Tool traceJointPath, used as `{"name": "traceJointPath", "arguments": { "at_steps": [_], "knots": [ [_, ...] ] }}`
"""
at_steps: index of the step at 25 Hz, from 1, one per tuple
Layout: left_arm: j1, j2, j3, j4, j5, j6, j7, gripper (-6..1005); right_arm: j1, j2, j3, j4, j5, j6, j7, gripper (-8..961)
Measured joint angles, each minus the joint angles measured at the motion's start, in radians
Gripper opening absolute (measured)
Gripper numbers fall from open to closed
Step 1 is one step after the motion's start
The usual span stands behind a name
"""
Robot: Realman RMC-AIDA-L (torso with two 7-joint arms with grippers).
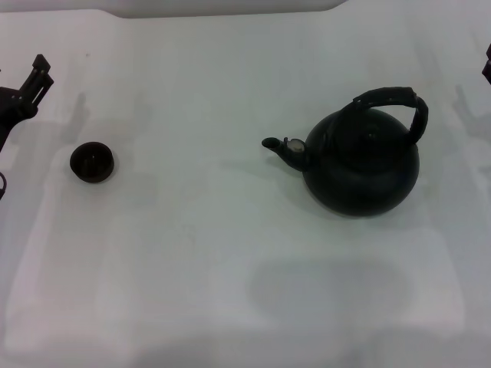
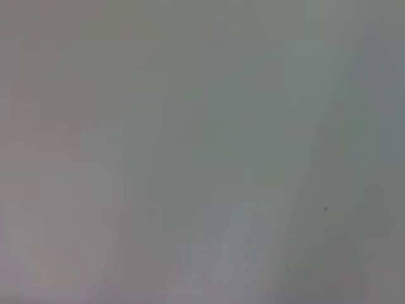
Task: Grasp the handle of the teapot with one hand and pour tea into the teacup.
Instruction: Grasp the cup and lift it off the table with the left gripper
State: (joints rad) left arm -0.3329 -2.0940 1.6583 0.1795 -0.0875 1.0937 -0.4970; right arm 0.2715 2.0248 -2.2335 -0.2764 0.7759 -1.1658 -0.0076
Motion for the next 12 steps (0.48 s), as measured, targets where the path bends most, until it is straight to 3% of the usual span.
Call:
{"name": "traceJointPath", "arguments": {
  "at_steps": [12],
  "knots": [
    [0.002, 0.000, 0.000, 0.004, 0.001, 0.009, -0.009, 880, 0.000, 0.000, 0.000, 0.000, 0.001, -0.001, 0.000, 868]
  ]
}}
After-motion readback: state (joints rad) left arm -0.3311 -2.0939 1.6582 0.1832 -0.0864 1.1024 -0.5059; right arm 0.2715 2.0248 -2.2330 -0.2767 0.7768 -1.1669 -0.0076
